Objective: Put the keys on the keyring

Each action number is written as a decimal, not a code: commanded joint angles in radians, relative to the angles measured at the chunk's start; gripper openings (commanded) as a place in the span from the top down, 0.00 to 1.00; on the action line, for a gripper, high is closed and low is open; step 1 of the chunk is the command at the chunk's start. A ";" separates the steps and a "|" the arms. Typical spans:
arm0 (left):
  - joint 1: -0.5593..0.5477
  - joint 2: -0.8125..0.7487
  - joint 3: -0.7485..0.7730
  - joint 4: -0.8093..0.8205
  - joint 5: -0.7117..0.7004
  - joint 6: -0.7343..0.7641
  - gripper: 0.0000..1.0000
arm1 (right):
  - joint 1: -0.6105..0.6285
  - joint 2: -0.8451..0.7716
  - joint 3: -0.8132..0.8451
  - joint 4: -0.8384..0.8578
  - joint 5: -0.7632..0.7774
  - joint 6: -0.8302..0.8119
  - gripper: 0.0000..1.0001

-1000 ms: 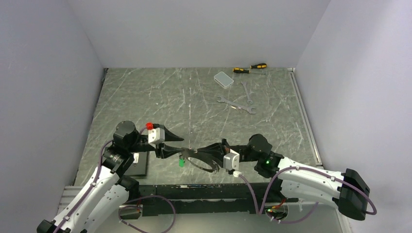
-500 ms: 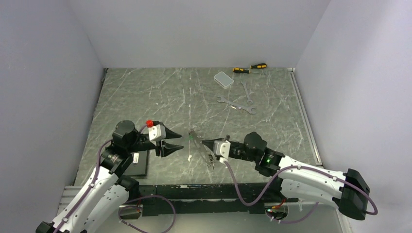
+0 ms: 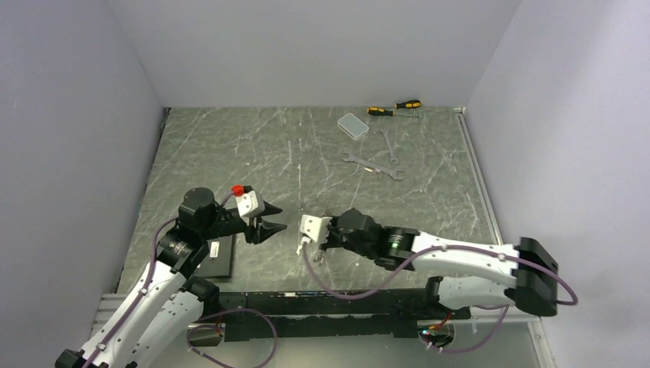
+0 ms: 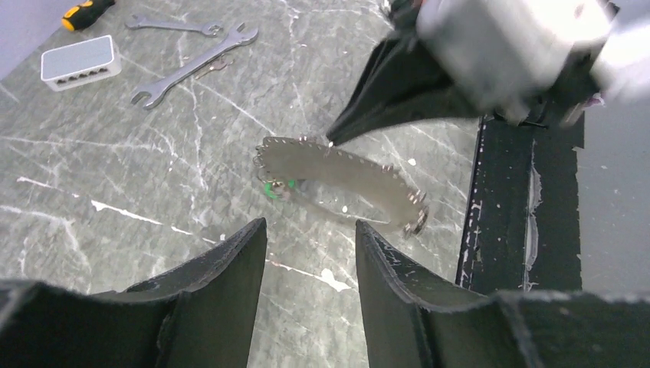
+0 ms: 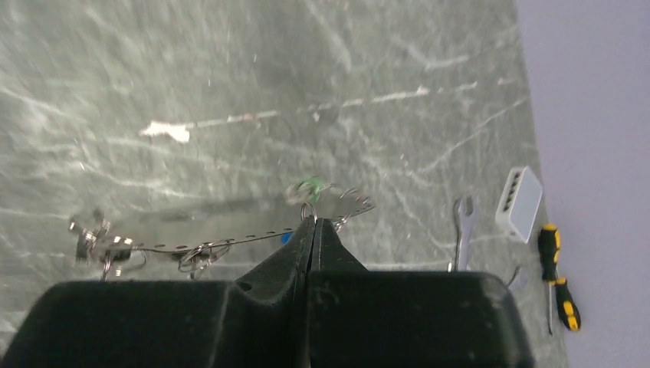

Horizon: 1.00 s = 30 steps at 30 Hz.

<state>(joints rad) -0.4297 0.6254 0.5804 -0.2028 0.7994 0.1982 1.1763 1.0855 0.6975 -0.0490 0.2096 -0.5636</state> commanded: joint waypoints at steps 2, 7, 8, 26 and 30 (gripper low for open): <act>-0.002 -0.011 0.046 -0.020 -0.095 0.038 0.48 | 0.026 0.188 0.099 -0.082 0.177 0.009 1.00; -0.003 -0.030 0.051 -0.038 -0.190 0.035 0.48 | 0.026 0.340 0.177 -0.014 0.096 -0.003 1.00; -0.003 -0.033 0.054 -0.043 -0.210 0.032 0.47 | 0.025 0.362 0.191 0.002 0.073 -0.011 1.00; -0.001 -0.002 0.080 -0.088 -0.468 -0.019 0.43 | -0.090 0.566 0.228 0.148 -0.078 -0.017 1.00; -0.001 0.006 0.081 -0.087 -0.485 -0.023 0.42 | -0.107 0.590 0.224 0.166 -0.094 -0.010 1.00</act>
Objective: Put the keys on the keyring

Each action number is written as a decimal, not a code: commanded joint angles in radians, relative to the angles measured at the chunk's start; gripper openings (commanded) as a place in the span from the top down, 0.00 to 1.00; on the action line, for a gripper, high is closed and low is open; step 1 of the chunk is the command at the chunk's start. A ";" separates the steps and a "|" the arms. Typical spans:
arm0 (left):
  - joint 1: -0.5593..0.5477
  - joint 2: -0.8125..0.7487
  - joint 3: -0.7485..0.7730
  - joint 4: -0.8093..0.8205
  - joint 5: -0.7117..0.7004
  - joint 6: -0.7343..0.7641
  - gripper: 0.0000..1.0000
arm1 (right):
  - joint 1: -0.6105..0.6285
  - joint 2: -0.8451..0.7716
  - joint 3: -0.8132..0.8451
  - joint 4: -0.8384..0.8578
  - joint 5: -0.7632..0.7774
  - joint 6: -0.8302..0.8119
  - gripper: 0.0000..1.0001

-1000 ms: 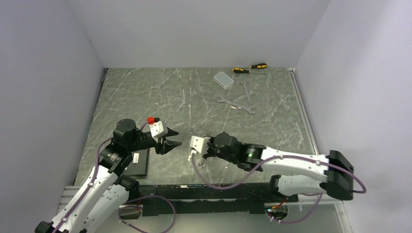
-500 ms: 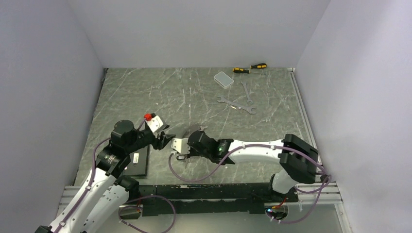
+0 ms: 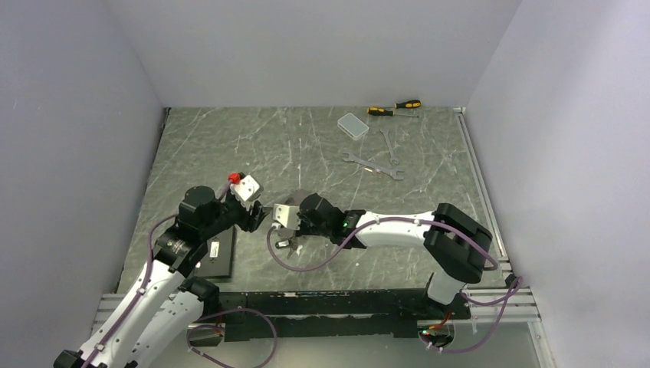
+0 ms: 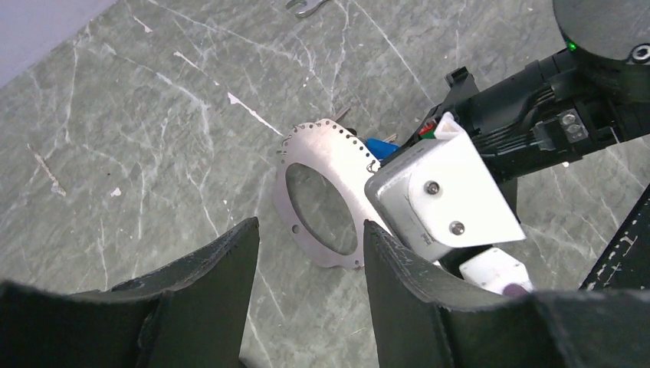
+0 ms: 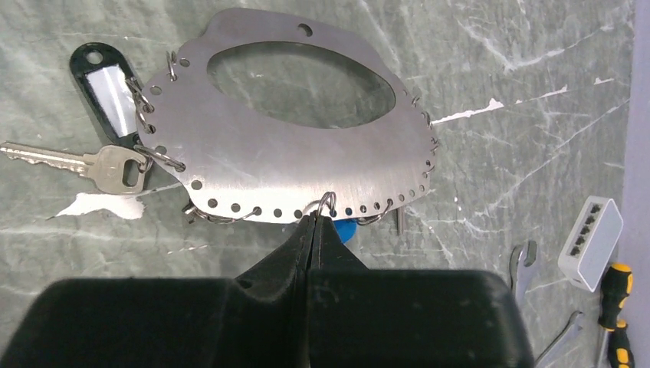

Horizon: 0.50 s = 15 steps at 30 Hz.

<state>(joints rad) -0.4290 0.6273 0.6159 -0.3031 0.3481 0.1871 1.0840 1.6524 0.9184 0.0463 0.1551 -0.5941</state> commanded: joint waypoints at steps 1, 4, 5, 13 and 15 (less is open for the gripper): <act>-0.002 0.004 0.044 0.015 -0.039 -0.014 0.42 | -0.018 0.028 0.004 0.075 -0.045 0.022 1.00; -0.001 0.009 0.044 0.017 -0.047 -0.017 0.42 | -0.026 0.040 0.001 0.086 -0.053 0.023 1.00; -0.001 0.011 0.044 0.018 -0.050 -0.018 0.41 | -0.029 0.042 -0.001 0.088 -0.053 0.024 1.00; 0.001 0.032 0.051 0.011 -0.048 -0.020 0.41 | -0.066 0.009 -0.040 0.116 -0.048 0.037 1.00; 0.001 0.037 0.053 0.009 -0.042 -0.021 0.41 | -0.077 0.002 -0.052 0.118 -0.053 0.037 1.00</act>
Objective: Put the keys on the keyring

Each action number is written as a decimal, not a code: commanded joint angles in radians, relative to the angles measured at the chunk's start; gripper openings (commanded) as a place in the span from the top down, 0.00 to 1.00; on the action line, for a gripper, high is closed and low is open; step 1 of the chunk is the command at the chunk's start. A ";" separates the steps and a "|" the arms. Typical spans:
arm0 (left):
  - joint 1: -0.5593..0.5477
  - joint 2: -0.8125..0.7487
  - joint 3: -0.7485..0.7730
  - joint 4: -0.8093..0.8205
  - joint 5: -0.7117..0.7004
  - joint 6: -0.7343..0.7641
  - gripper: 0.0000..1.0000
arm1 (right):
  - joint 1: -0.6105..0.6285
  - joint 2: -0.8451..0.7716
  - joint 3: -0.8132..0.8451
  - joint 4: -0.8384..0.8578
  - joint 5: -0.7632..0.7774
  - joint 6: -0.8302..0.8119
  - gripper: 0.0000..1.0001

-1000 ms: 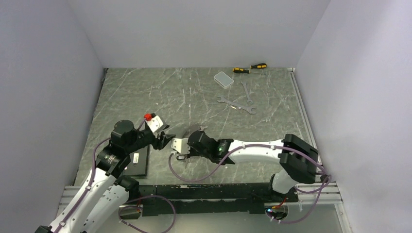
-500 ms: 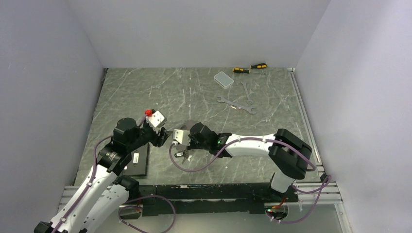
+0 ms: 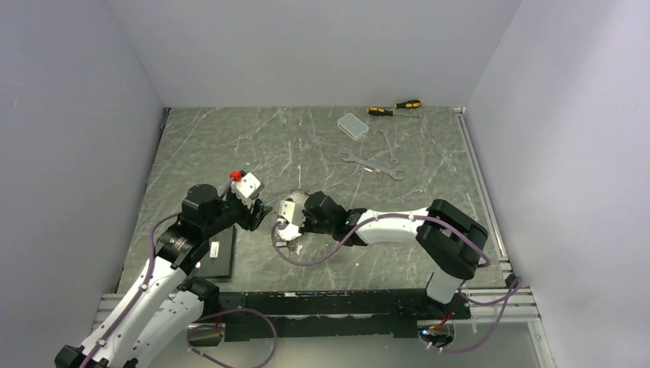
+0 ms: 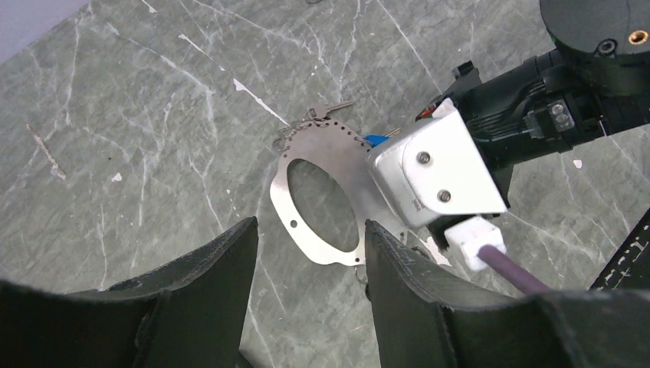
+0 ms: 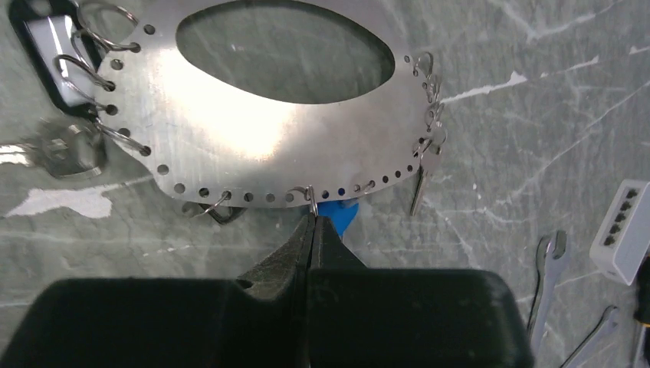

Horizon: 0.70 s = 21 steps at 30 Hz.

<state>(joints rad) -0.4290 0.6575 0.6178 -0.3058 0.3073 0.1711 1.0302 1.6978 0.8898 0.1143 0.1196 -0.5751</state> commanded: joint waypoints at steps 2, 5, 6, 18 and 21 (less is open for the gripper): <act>0.001 0.011 0.053 0.007 0.004 -0.005 0.42 | -0.031 -0.045 -0.028 0.049 -0.025 0.021 1.00; 0.001 0.014 0.055 0.000 0.012 -0.012 0.42 | -0.041 -0.039 -0.030 0.042 -0.039 0.031 1.00; 0.001 0.017 0.056 0.000 0.016 -0.016 0.42 | -0.043 -0.038 -0.034 0.045 -0.041 0.034 1.00; 0.001 0.041 0.065 -0.022 0.022 -0.031 0.42 | -0.065 -0.131 -0.113 0.064 -0.036 0.055 0.80; 0.002 0.047 0.066 -0.027 0.020 -0.027 0.42 | -0.065 -0.188 -0.143 0.077 -0.045 0.064 0.66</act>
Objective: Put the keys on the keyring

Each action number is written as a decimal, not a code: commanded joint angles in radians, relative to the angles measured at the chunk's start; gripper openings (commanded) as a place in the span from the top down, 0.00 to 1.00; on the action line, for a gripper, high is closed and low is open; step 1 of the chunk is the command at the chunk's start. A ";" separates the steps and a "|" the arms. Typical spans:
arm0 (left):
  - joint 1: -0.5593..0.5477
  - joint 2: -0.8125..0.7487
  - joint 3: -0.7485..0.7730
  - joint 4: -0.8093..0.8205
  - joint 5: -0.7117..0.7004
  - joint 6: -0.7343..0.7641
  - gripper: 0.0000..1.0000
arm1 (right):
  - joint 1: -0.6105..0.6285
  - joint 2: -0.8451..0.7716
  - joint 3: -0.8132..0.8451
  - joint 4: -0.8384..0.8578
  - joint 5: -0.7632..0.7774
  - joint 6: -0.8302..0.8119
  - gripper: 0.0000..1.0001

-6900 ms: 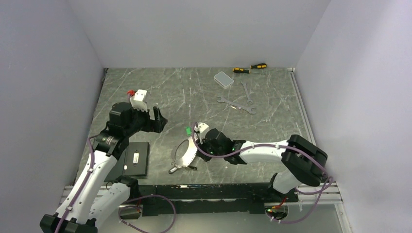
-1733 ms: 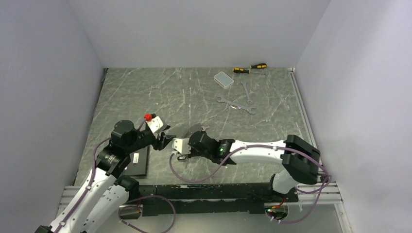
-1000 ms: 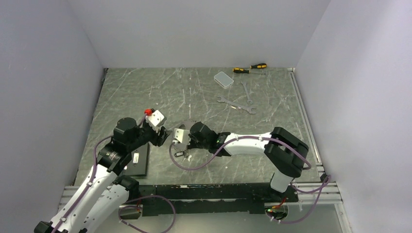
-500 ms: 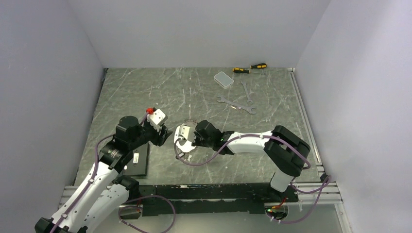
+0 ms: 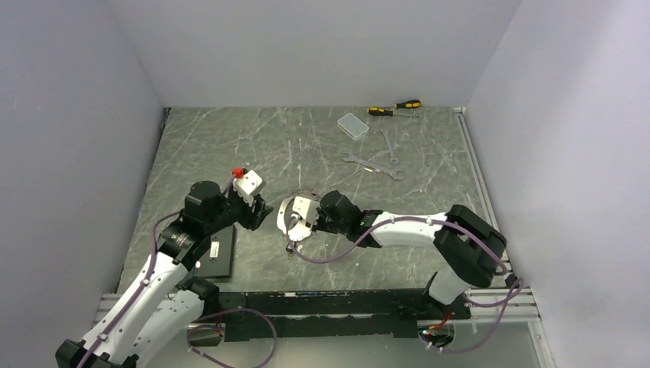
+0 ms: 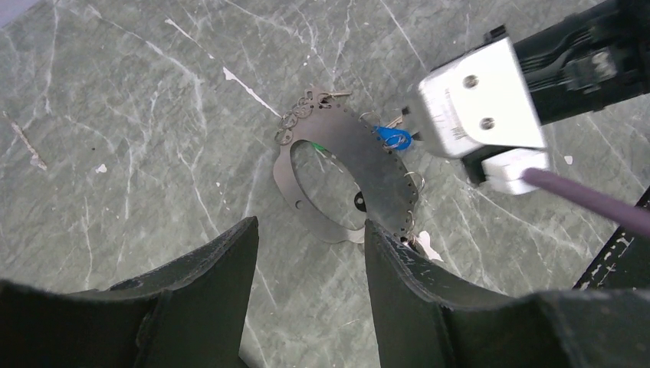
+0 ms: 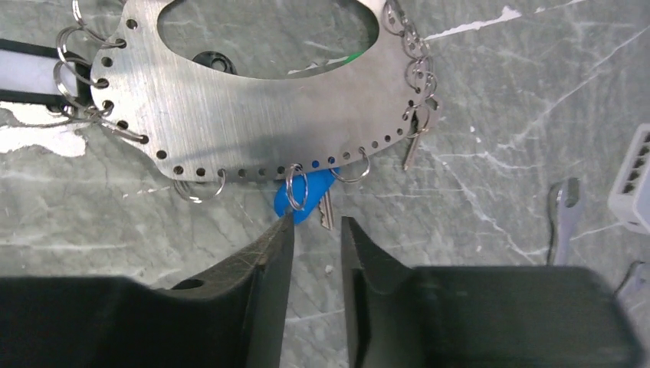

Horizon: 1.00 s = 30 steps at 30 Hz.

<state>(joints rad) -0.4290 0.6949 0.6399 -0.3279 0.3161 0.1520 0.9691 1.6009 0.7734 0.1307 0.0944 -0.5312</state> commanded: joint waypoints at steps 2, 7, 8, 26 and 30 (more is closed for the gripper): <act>0.001 0.014 0.046 -0.007 0.008 -0.006 0.42 | -0.005 -0.130 -0.044 0.063 -0.049 0.029 0.60; 0.001 0.021 0.053 -0.018 0.007 -0.002 0.43 | -0.004 -0.230 -0.105 0.126 -0.189 0.099 0.54; 0.001 0.019 0.053 -0.019 0.004 -0.004 0.43 | -0.004 -0.239 -0.114 0.153 -0.225 0.139 0.53; -0.047 0.125 0.023 -0.131 0.057 0.241 0.47 | -0.099 -0.329 -0.146 0.205 0.030 1.223 0.03; -0.076 0.192 0.004 -0.142 0.126 0.323 0.47 | -0.125 -0.311 -0.159 0.208 -0.051 1.273 0.05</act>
<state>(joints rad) -0.4801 0.8379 0.6621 -0.4545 0.3416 0.3336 0.8608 1.2903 0.6106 0.3332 0.0986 0.5758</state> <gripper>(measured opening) 0.527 0.952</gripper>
